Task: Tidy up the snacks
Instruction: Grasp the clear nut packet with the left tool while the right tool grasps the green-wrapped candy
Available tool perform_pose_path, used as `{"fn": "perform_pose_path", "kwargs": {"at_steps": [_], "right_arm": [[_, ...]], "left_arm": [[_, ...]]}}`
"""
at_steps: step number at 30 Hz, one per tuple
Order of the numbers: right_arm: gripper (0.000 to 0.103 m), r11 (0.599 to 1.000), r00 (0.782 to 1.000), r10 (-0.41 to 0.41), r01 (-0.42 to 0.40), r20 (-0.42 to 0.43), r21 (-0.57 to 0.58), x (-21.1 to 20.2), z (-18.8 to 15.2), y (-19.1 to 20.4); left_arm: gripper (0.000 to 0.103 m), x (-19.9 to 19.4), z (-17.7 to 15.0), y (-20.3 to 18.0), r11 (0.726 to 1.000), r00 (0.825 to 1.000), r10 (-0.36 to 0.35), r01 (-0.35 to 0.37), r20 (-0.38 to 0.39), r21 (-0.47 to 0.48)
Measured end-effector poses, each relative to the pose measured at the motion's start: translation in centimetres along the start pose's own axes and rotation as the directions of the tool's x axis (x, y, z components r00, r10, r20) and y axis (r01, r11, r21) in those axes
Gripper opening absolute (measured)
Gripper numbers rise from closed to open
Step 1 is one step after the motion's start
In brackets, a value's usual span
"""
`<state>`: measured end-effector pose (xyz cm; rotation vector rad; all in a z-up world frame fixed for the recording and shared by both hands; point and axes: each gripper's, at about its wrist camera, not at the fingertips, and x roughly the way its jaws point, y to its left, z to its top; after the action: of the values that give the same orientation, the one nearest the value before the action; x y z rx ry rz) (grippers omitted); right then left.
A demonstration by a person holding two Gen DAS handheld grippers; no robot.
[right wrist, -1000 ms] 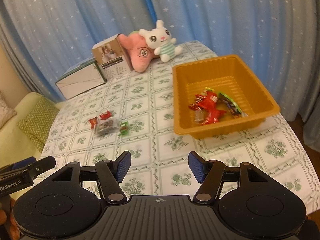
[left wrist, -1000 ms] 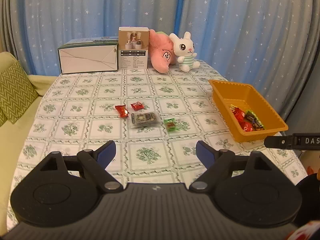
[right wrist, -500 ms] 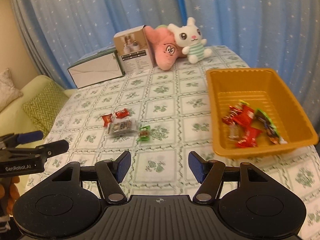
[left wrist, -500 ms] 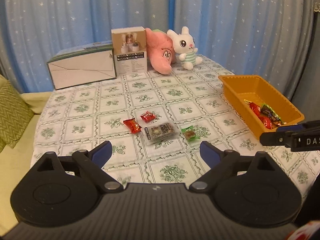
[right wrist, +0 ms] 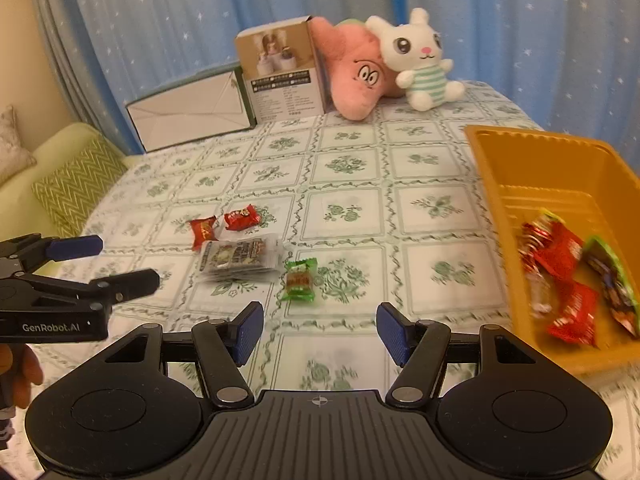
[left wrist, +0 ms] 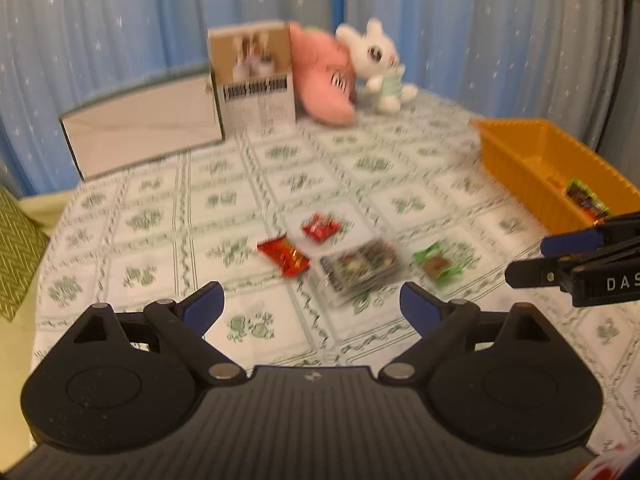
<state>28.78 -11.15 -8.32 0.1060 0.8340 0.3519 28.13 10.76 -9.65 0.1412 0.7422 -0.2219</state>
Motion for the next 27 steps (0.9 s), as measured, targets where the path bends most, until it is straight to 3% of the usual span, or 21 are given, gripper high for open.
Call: {"fn": "perform_pose_path", "kwargs": {"at_steps": [3,7,10,16,20,21,27], "right_arm": [[0.063,0.999,1.000,-0.010,0.010,0.001,-0.030,1.9,0.1,0.4],[0.062,0.998,1.000,-0.013,0.014,0.014,-0.057,4.1,0.4,0.8],[0.051,0.996,1.000,-0.015,0.016,0.006,-0.090,5.7,0.4,1.3],[0.042,0.992,0.999,-0.036,0.036,0.003,-0.121,7.9,0.3,1.6],[0.030,0.990,0.999,-0.033,0.034,0.007,-0.140,8.3,0.3,1.6],[0.023,0.988,0.999,-0.034,0.035,0.009,-0.148,8.3,0.2,1.7],[0.022,0.990,0.999,-0.049,0.051,0.025,-0.132,7.0,-0.2,0.8]], "left_arm": [[0.094,1.3,0.3,0.4,1.000,1.000,-0.014,0.014,-0.016,0.011],[0.094,2.5,0.4,-0.1,0.993,1.000,0.000,-0.001,0.010,0.119],[0.093,3.4,0.1,0.1,0.993,1.000,-0.005,0.005,-0.006,0.122],[0.093,3.8,0.0,0.2,0.985,1.000,-0.031,0.030,0.002,0.169],[0.093,4.5,0.3,0.0,0.981,0.997,-0.073,0.073,-0.010,0.182],[0.093,4.6,0.3,-0.1,0.978,0.997,-0.079,0.080,-0.012,0.191],[0.089,6.4,0.7,-1.4,0.957,0.993,-0.116,0.118,-0.024,0.264]]}}
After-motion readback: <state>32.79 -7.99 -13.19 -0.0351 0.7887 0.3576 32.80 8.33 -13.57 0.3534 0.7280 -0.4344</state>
